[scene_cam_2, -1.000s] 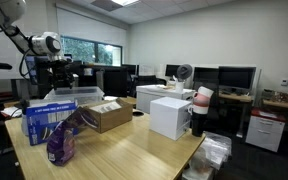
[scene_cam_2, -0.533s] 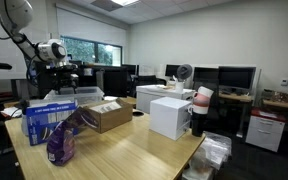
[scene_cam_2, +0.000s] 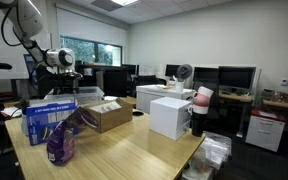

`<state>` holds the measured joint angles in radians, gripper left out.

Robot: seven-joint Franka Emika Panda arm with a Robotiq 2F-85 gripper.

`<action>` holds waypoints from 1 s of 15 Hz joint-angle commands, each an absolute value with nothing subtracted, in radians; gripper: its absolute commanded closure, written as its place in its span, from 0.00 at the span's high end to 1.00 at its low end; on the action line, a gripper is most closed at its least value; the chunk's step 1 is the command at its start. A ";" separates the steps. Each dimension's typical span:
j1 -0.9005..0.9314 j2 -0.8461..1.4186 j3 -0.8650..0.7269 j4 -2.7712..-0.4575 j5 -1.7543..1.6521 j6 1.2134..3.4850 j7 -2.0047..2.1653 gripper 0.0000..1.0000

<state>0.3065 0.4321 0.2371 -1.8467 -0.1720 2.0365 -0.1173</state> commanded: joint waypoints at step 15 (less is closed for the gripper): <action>0.238 0.512 0.269 -1.813 0.100 1.999 -0.265 1.00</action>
